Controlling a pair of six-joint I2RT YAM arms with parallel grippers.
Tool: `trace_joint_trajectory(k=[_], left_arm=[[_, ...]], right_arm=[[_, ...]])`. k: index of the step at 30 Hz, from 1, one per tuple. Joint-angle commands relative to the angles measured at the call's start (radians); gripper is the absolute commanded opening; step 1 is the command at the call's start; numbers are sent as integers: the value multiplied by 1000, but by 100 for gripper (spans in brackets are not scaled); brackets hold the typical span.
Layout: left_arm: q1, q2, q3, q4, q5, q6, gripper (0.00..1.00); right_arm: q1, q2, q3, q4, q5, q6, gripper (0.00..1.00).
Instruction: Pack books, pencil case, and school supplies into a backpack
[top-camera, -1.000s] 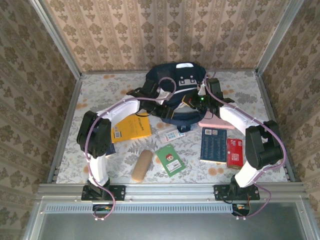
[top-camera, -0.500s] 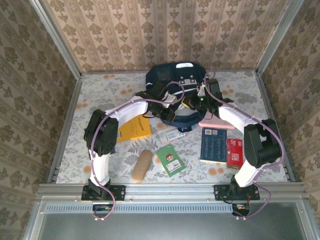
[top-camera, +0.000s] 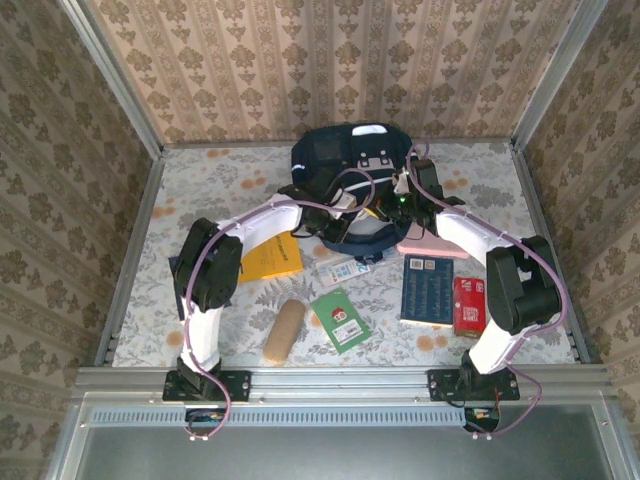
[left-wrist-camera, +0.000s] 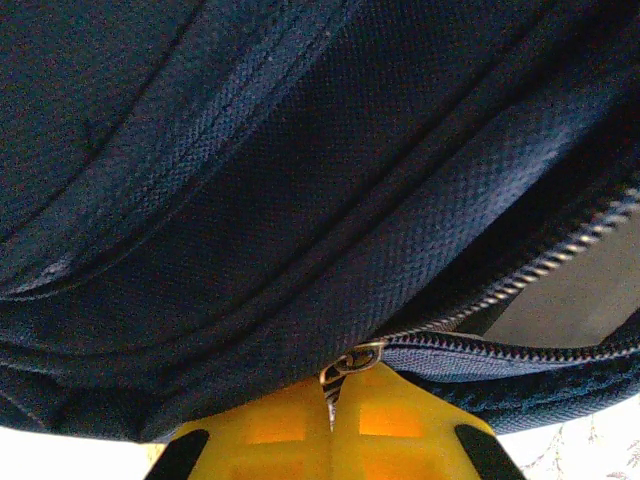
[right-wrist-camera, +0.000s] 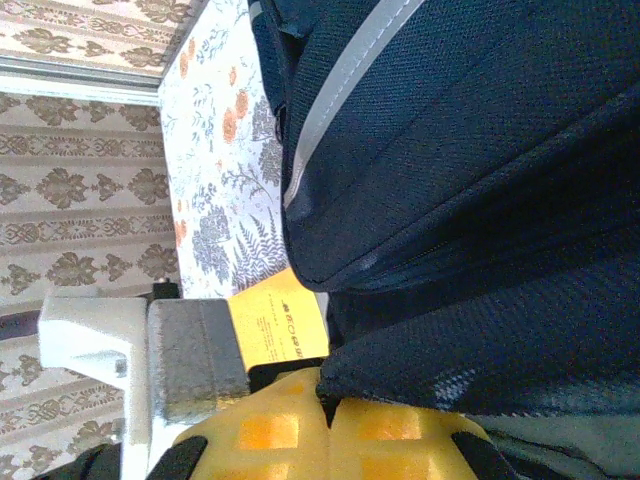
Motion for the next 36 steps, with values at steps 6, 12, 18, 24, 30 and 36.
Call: trace_joint_trajectory(k=[6,12,18,24,30,36], left_arm=[[79,-102,-29,-81,85,-1,0],[110,-131,-52,-78,111,6,0],[112,-121,-83,-70,-44,-11,0],[132,-112,-111,-25,-123,-50,0],[157,-84,-102,-4,-165,-72,0],[198,-28,-60,29,-175,-102,0]], right_arm=[[-23,-50,72,-29,51,-68,0],[-23,-48,82,-44,56,-76,0],[-24,-56,92,-69,75,-87,0],[-29,-63,97,-116,126,-90,0],[-38,-79,102,-166,182,-105,0],[-42,-81,97,-150,146,-95,0]])
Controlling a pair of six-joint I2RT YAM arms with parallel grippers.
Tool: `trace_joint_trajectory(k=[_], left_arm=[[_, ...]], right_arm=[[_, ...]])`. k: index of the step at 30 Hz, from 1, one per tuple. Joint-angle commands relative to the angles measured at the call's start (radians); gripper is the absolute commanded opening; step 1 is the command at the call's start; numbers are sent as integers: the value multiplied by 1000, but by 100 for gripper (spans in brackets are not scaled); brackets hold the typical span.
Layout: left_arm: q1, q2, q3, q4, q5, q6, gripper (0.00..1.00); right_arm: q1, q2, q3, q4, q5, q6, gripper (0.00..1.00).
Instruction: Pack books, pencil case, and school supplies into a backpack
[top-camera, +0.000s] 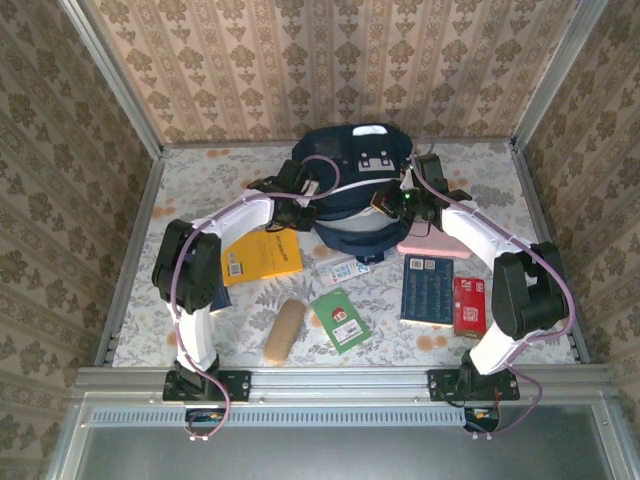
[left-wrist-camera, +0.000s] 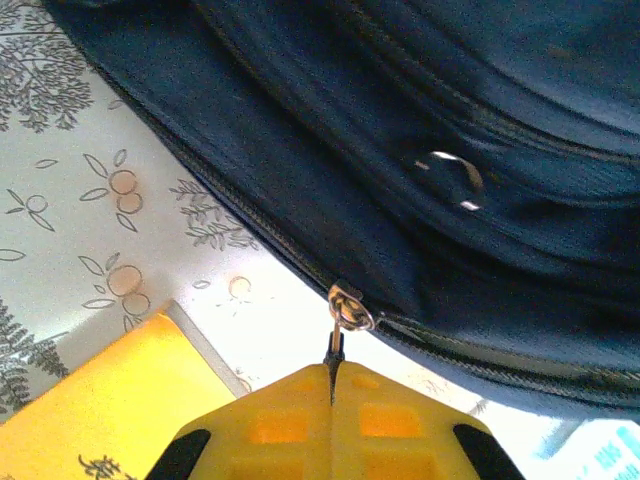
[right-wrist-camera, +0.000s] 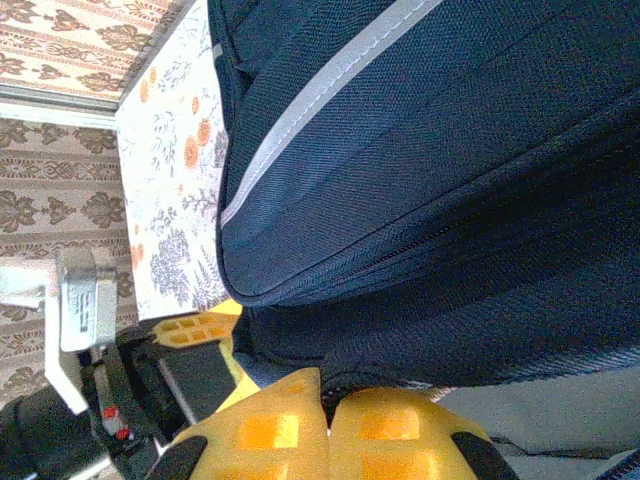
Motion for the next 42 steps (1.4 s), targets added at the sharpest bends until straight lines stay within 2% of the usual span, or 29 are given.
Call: trace_joint_trajectory(k=[1,6,7,12,19,21,26,28,31,35,39,42], left_arm=[[44,52,40,2,-55,-39,0],[78,107,93,37,-5,-60,0],[114,119,109,40,5,-65,0],[172,176,179,65,94,-108,0],[202,314,388,30,163,-68,0],[211,350,448,-2,153,-69,0],[224,298,447,-21,193,-111,2],[216,227,385,-9,198,-105,27],[192,115,292,21,251,-41,48],[102,9,242,10,303,137,58],[-3,-38,235,-8,324,290,62],[-46,-31,250,-25,320,380,63]], right_arm=[[-24,-43,39,14,27,-15,0],[-24,-46,30,34,-4,-14,0],[-24,-48,29,35,-7,-16,0],[-29,-54,26,49,-26,-20,0],[-29,-60,20,116,-96,-14,0],[-27,-64,30,110,-102,-24,0],[-25,-67,40,78,-78,-43,0],[-25,-61,46,72,-70,-44,0],[-21,-48,52,66,-71,-34,0],[-19,-42,51,86,-76,-16,0],[-20,-52,31,115,-57,6,0],[-24,-54,26,137,-72,33,0]])
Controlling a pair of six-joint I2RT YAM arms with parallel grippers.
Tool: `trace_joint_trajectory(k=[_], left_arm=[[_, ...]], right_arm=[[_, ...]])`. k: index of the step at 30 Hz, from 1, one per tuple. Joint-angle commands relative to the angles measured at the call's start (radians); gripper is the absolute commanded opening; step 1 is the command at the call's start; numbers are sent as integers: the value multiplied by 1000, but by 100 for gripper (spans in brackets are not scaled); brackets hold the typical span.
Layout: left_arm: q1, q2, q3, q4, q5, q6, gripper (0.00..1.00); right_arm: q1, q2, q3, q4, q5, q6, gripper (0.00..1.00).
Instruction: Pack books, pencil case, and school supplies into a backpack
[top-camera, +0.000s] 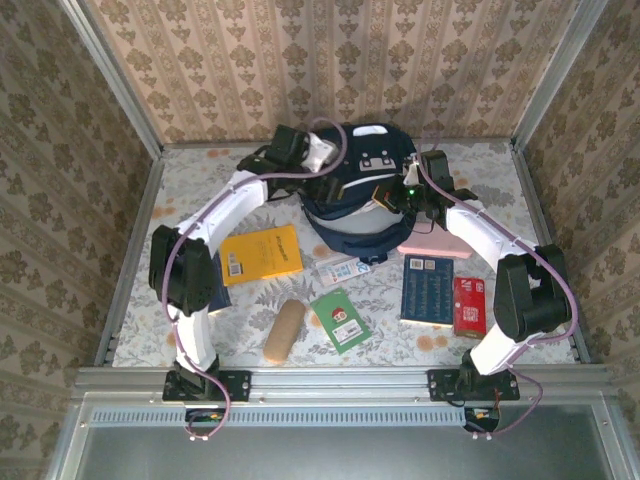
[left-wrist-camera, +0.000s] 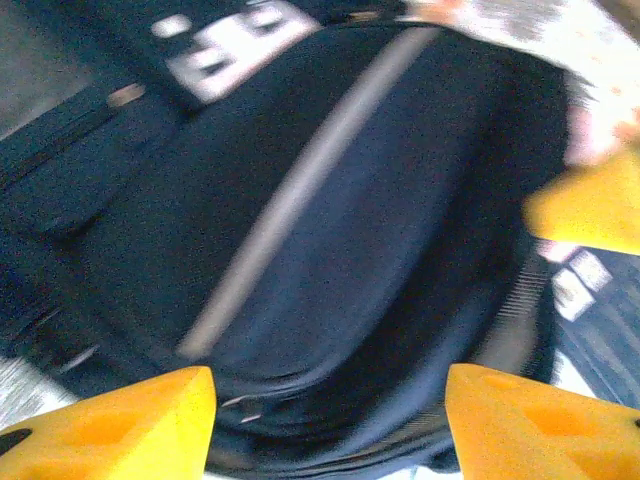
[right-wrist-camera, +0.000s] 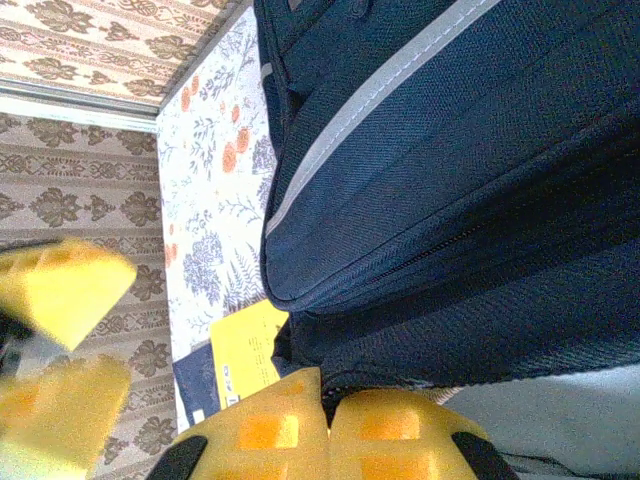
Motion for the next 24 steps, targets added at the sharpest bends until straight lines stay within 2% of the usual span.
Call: trace_joint_trajectory(k=[1,10,17,18,20,22,23,24], left_arm=[[-23,21,9,-47,21,183,64],[-66,104,69,-28,89,274,64],[-100,200,184,-50,1,270,62],[-104,215,203,-59,-12,266,57],[-108,236,224,-72,-16,260,36],[-107,239,224,-71,-35,255,5],[-106,235,218,-68,-43,254,0],[-103,229,207,-60,-50,251,0]], right_arm=[[-3,-35,26,90,-19,38,0],[-3,-40,5,142,-58,111,0],[-4,-24,-17,226,-109,189,0],[-4,-25,-20,235,-113,201,0],[-6,-30,-23,235,-112,209,0],[-11,-44,-25,206,-96,207,0],[-13,-54,-27,185,-86,204,1],[-17,-64,-30,174,-79,201,8]])
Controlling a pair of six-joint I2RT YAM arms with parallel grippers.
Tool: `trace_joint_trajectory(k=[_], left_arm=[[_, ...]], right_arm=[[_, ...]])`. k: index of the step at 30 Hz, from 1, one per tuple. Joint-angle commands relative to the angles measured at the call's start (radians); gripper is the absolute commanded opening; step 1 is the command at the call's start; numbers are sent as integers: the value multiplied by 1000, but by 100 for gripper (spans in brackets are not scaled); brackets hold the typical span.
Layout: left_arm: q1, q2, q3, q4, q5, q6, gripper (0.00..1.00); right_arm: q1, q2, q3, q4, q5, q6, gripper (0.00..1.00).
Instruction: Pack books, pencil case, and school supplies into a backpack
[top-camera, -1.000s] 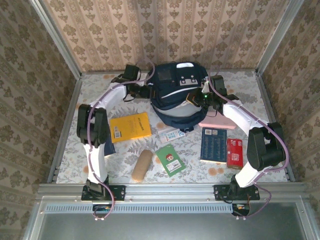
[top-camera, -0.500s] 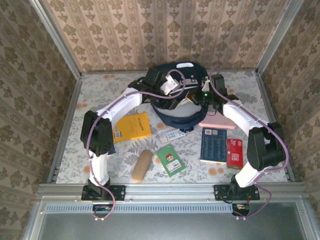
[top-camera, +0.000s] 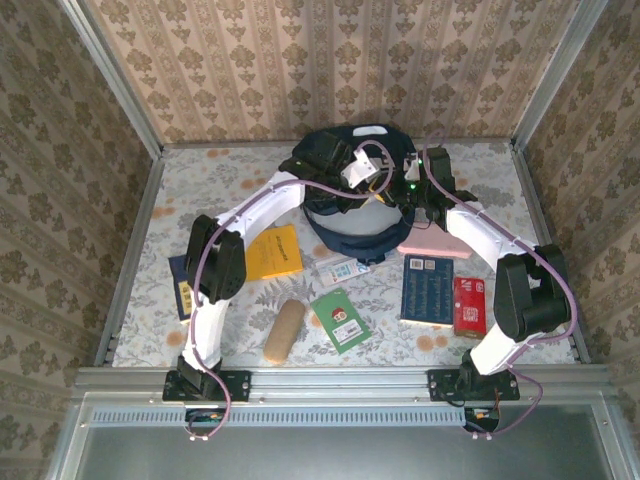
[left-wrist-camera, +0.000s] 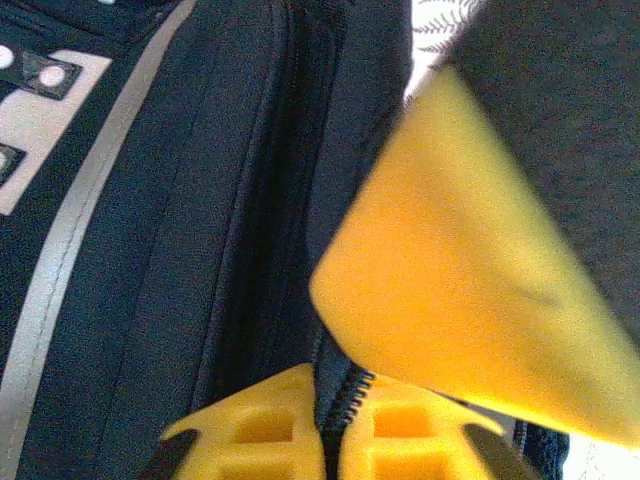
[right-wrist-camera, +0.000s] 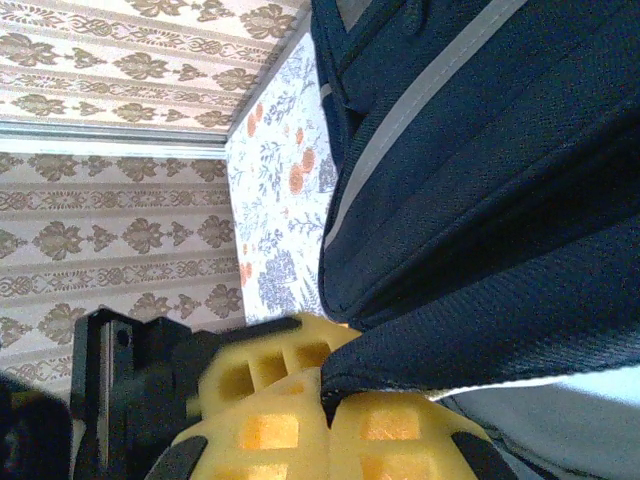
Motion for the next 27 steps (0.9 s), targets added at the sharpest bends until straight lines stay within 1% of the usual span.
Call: trace_joint_trajectory(k=[1,3,4,6,7,9,12,15,16,17,18,19,22,24,27], left_arm=[[13,2,-4,-12,-54,-5,0],[19,-14,-32,9,-58,-20,0],[24,-21,-42,20,-67,-35,0],[39,-30,-54,38,-70,-71,0],[50,-35,-57,48,-67,-95,0],[78,-48,-59,67,-60,-156,0],[147,-78,-68,124,11,-296,0],[211,-120,-95,207,80,-419,0],[224,-129,-95,224,95,-448,0],[224,-135,-90,231,104,-467,0],[259,-139,-78,231,115,-483,0],[268,-141,-66,226,121,-495,0],[284,-155,-36,205,99,-531,0],[300,-167,-34,208,85,-562,0],[340,-177,-35,226,93,-631,0]], right_arm=[[-13,-75,-6,14,-16,7,19],[-19,-100,3,-51,14,-18,44],[-19,-113,8,-83,26,-33,53],[-20,-136,8,-105,23,-46,66],[-20,-147,6,-98,0,-44,72],[-22,-160,1,-77,-61,-32,77],[-23,-182,-41,26,-183,40,80],[-20,-233,-99,122,-231,60,81],[-18,-239,-112,131,-236,37,81],[-14,-282,-119,129,-239,0,81],[-7,-302,-127,128,-240,-45,80],[0,-322,-140,151,-243,-77,80],[33,-361,-180,231,-264,-163,81],[53,-358,-197,290,-292,-170,81],[82,-345,-191,289,-298,-188,80]])
